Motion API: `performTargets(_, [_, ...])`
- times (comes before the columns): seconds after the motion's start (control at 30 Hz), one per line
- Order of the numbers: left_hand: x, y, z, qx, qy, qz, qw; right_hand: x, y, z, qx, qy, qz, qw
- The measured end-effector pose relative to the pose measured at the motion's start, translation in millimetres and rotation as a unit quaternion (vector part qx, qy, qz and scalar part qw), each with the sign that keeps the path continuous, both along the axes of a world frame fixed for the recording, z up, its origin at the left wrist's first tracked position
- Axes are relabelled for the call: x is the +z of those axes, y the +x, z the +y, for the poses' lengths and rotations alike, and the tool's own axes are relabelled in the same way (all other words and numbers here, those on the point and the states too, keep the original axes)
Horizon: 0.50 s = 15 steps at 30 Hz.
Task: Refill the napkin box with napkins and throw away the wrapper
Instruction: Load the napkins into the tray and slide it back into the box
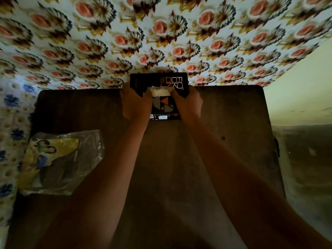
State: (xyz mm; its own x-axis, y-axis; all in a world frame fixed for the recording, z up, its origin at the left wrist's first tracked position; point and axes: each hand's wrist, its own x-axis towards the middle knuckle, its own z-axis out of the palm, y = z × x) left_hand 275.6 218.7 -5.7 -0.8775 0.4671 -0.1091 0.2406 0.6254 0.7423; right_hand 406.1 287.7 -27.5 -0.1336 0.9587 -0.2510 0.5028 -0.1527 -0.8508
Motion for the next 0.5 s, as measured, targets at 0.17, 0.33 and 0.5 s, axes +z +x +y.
performTargets(0.17, [-2,-2,-4,-0.030,0.006,0.017,0.999,-1,6,-4,0.021,-0.013,0.026,0.999])
performTargets(0.33, [6,-11,-11,-0.048,0.055,-0.043,0.996,15,21,-1,0.072,-0.042,0.028,0.996])
performTargets(0.5, [32,5,-57,-0.071,0.085,-0.025,0.994,31,40,-21,0.045,-0.037,0.002,0.998])
